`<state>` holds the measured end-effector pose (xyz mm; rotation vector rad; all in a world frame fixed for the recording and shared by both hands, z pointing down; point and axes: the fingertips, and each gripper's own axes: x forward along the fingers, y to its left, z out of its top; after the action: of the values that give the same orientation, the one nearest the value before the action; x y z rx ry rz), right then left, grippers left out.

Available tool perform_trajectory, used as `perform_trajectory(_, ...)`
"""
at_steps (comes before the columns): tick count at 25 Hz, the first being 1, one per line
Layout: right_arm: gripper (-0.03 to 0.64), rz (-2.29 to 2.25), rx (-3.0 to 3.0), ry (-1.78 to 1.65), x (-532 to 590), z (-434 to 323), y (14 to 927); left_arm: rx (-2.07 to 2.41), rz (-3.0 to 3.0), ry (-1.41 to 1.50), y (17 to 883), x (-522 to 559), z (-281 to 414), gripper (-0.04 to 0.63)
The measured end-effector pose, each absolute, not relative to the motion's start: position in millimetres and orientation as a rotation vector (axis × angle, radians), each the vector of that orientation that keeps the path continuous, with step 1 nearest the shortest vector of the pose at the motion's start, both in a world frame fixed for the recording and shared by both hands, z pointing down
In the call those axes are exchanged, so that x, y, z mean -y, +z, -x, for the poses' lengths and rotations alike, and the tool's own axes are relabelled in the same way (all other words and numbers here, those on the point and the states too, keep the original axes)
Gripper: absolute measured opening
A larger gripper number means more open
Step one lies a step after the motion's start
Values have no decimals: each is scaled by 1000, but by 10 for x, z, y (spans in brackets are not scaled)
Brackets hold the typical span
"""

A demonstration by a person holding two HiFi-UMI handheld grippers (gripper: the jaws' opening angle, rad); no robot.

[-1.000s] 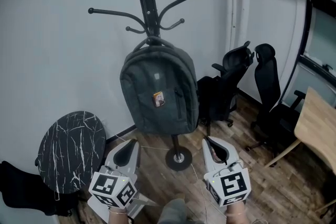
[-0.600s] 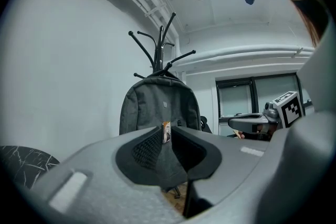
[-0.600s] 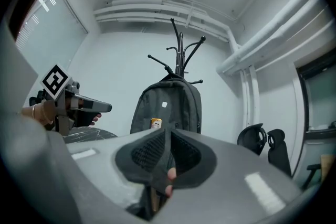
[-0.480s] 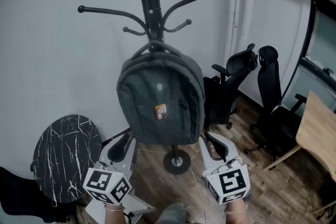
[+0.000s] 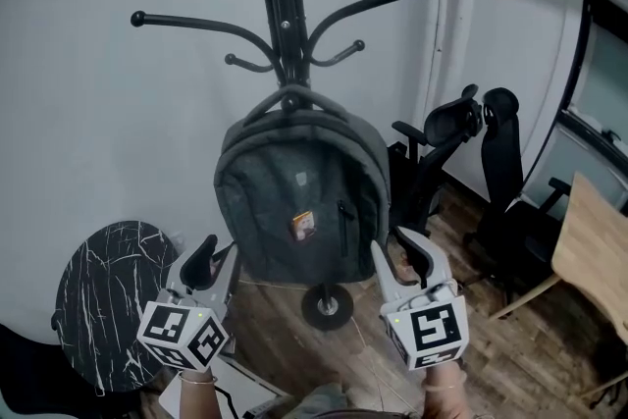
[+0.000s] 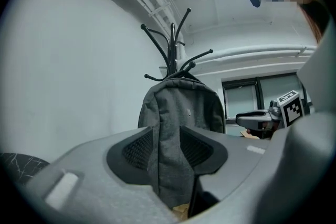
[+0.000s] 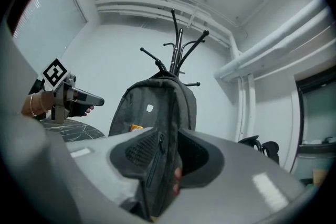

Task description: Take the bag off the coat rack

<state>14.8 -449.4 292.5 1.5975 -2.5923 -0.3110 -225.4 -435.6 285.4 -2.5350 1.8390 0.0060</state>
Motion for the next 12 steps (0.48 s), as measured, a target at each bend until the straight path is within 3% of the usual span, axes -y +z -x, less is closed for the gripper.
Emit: perform_trajectory(12, 193, -1624, 2567, -321, 4957, -122, 2908, -1850, 2621, -59, 3048, 4878, 2459, 227)
